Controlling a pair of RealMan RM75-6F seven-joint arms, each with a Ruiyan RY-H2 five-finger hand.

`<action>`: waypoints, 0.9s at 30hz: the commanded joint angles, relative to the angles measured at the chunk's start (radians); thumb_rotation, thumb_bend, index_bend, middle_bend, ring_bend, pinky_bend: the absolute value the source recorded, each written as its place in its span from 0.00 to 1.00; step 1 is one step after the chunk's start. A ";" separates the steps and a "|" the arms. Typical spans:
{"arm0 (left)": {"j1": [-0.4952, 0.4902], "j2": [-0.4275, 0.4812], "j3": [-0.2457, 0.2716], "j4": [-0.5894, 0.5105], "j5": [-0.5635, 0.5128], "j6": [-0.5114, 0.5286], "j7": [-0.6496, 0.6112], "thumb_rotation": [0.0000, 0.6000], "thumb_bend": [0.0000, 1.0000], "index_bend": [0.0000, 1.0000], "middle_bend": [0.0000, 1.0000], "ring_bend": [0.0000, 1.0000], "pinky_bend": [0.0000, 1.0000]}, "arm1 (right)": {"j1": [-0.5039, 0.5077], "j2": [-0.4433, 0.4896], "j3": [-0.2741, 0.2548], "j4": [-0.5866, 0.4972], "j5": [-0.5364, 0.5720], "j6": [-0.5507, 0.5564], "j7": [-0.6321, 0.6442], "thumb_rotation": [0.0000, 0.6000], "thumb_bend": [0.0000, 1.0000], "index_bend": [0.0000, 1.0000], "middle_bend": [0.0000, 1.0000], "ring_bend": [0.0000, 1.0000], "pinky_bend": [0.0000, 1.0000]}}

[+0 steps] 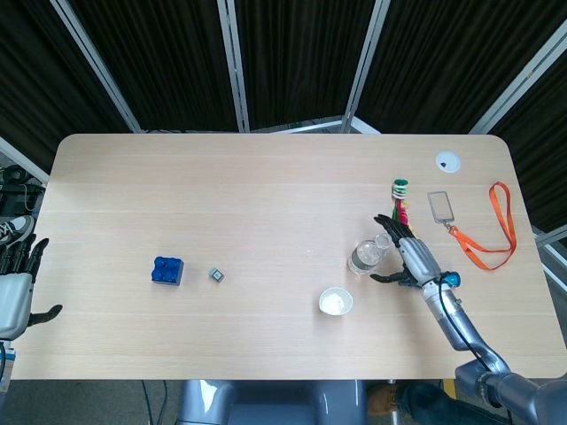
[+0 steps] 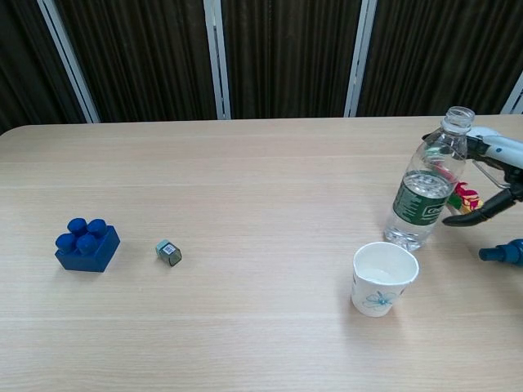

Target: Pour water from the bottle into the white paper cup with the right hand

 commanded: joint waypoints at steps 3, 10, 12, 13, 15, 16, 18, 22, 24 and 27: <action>0.009 0.013 0.008 -0.006 0.023 0.006 -0.020 1.00 0.02 0.00 0.00 0.00 0.00 | -0.090 0.158 -0.038 -0.176 0.016 0.067 -0.289 1.00 0.00 0.00 0.00 0.00 0.00; 0.019 0.017 0.015 -0.005 0.051 0.016 -0.035 1.00 0.02 0.00 0.00 0.00 0.00 | -0.193 0.229 -0.006 -0.296 0.069 0.226 -0.514 1.00 0.00 0.00 0.00 0.00 0.00; 0.020 0.018 0.018 -0.002 0.059 0.014 -0.035 1.00 0.02 0.00 0.00 0.00 0.00 | -0.221 0.250 0.008 -0.348 0.080 0.275 -0.544 1.00 0.00 0.00 0.00 0.00 0.00; 0.021 0.018 0.018 0.000 0.061 0.014 -0.035 1.00 0.02 0.00 0.00 0.00 0.00 | -0.229 0.260 0.010 -0.366 0.083 0.288 -0.553 1.00 0.00 0.00 0.00 0.00 0.00; 0.023 0.017 0.019 0.005 0.071 0.020 -0.037 1.00 0.02 0.00 0.00 0.00 0.00 | -0.254 0.290 0.018 -0.421 0.085 0.334 -0.599 1.00 0.00 0.00 0.00 0.00 0.00; 0.024 0.017 0.019 0.007 0.075 0.022 -0.040 1.00 0.02 0.00 0.00 0.00 0.00 | -0.264 0.304 0.018 -0.448 0.082 0.351 -0.617 1.00 0.00 0.00 0.00 0.00 0.00; 0.026 0.017 0.019 0.012 0.088 0.025 -0.049 1.00 0.02 0.00 0.00 0.00 0.00 | -0.291 0.336 0.021 -0.519 0.086 0.389 -0.644 1.00 0.00 0.00 0.00 0.00 0.00; 0.027 0.011 0.024 0.040 0.129 0.028 -0.075 1.00 0.02 0.00 0.00 0.00 0.00 | -0.352 0.402 0.015 -0.667 0.095 0.458 -0.729 1.00 0.00 0.00 0.00 0.00 0.00; 0.027 0.010 0.023 0.046 0.133 0.027 -0.082 1.00 0.02 0.00 0.00 0.00 0.00 | -0.367 0.415 0.011 -0.685 0.082 0.476 -0.756 1.00 0.00 0.00 0.00 0.00 0.00; 0.028 0.009 0.022 0.048 0.134 0.024 -0.084 1.00 0.02 0.00 0.00 0.00 0.00 | -0.376 0.415 0.018 -0.678 0.071 0.496 -0.776 1.00 0.00 0.00 0.00 0.00 0.00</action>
